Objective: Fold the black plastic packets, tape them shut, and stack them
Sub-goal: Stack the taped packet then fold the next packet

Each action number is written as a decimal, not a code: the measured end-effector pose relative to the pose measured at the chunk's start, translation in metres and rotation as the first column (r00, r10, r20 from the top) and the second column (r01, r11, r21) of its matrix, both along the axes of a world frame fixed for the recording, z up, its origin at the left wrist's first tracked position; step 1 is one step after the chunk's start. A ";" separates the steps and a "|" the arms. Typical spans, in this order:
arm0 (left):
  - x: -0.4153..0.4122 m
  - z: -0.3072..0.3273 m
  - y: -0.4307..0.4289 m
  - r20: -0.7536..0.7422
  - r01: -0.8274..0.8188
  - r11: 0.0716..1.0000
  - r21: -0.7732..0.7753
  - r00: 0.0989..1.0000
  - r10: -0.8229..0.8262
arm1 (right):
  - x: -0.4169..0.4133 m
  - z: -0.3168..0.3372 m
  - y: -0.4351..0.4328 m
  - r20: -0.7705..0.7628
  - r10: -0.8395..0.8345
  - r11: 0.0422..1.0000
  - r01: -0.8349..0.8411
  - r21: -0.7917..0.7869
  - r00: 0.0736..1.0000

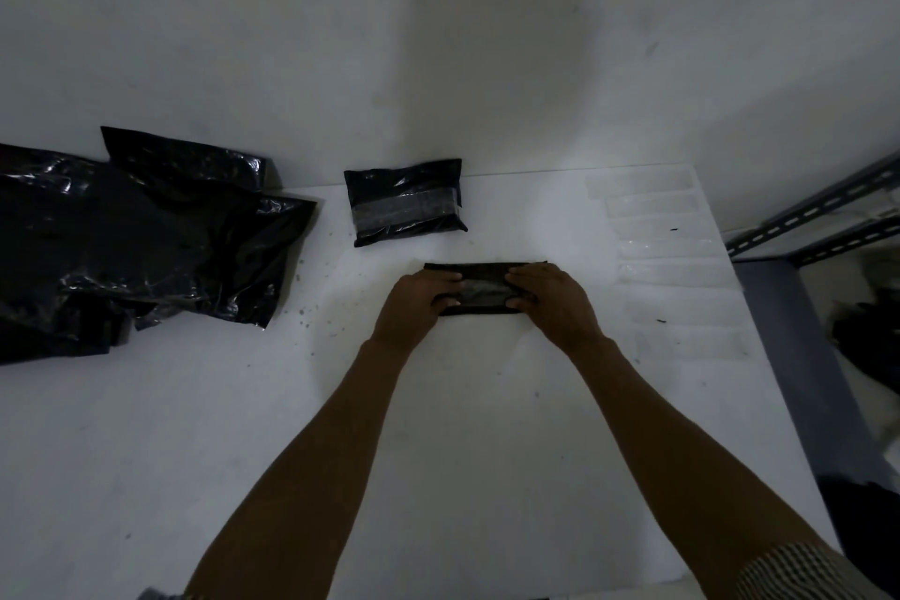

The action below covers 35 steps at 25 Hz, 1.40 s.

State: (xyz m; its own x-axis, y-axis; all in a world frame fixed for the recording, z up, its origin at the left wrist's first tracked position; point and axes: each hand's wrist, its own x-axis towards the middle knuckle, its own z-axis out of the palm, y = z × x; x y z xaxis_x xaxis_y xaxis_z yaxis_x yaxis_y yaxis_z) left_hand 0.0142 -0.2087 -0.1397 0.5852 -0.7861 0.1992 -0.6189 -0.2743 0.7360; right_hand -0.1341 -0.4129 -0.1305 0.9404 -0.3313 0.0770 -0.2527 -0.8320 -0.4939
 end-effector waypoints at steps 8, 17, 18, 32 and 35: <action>-0.006 0.005 0.008 0.162 0.006 0.999 0.041 0.987 -0.013 | 0.004 0.011 0.010 0.009 0.084 0.995 -0.083 -0.046 0.996; -0.007 -0.011 0.005 0.016 -0.017 1.000 0.009 1.000 0.017 | -0.013 -0.009 -0.002 0.029 0.031 0.999 -0.032 0.026 0.999; -0.004 -0.010 0.008 0.025 0.008 1.000 0.016 1.000 -0.008 | -0.012 -0.005 -0.002 0.026 0.023 0.999 -0.024 0.031 0.999; -0.017 -0.014 0.008 0.169 -0.050 0.999 -0.020 0.984 0.052 | -0.010 -0.004 0.000 0.043 -0.023 0.999 0.022 0.023 0.999; -0.013 -0.003 0.001 0.188 -0.042 0.998 -0.052 0.981 0.051 | 0.002 0.005 0.012 0.067 0.012 0.999 -0.010 -0.034 0.998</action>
State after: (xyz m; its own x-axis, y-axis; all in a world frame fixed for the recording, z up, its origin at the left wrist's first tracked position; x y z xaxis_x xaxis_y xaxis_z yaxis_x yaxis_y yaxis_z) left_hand 0.0017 -0.2079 -0.1428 0.5688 -0.7462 0.3461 -0.7358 -0.2735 0.6196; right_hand -0.1325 -0.4012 -0.1257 0.9363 -0.3174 0.1506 -0.2110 -0.8507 -0.4815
